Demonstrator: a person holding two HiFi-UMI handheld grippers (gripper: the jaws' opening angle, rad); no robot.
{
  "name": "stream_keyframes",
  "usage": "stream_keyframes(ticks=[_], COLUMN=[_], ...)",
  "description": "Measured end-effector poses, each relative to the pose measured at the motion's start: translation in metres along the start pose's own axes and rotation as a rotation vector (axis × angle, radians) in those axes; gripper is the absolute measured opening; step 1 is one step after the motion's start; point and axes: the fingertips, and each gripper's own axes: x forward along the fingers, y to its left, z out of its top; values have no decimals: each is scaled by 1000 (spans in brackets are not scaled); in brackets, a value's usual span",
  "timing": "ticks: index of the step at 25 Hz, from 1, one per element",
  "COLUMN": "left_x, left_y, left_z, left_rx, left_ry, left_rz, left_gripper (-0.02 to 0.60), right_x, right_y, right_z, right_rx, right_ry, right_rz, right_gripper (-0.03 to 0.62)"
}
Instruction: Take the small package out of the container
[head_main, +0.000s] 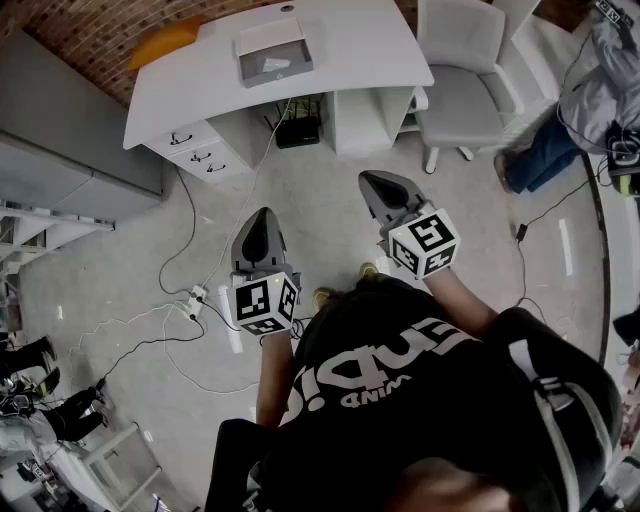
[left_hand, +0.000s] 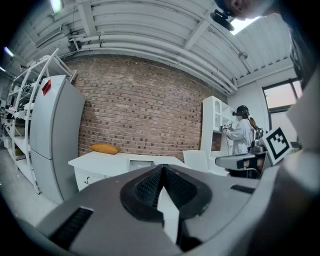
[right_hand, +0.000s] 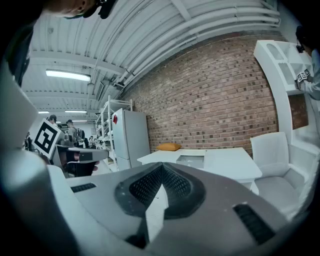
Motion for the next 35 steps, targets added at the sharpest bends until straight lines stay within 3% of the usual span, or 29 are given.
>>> stream_keyframes(ticks=[13, 26, 35], left_x=[-9, -30, -25], left_y=[1, 27, 36], left_z=[-3, -10, -14], left_rx=[10, 21, 4], left_ry=[0, -3, -4], left_rz=[-33, -118, -144], left_gripper=[6, 6, 6], right_x=[-8, -11, 1], right_y=[16, 47, 60], right_z=[-7, -25, -25], right_rx=[22, 34, 53], right_ry=[-16, -27, -41], right_rz=[-7, -98, -104], right_gripper=[0, 0, 0])
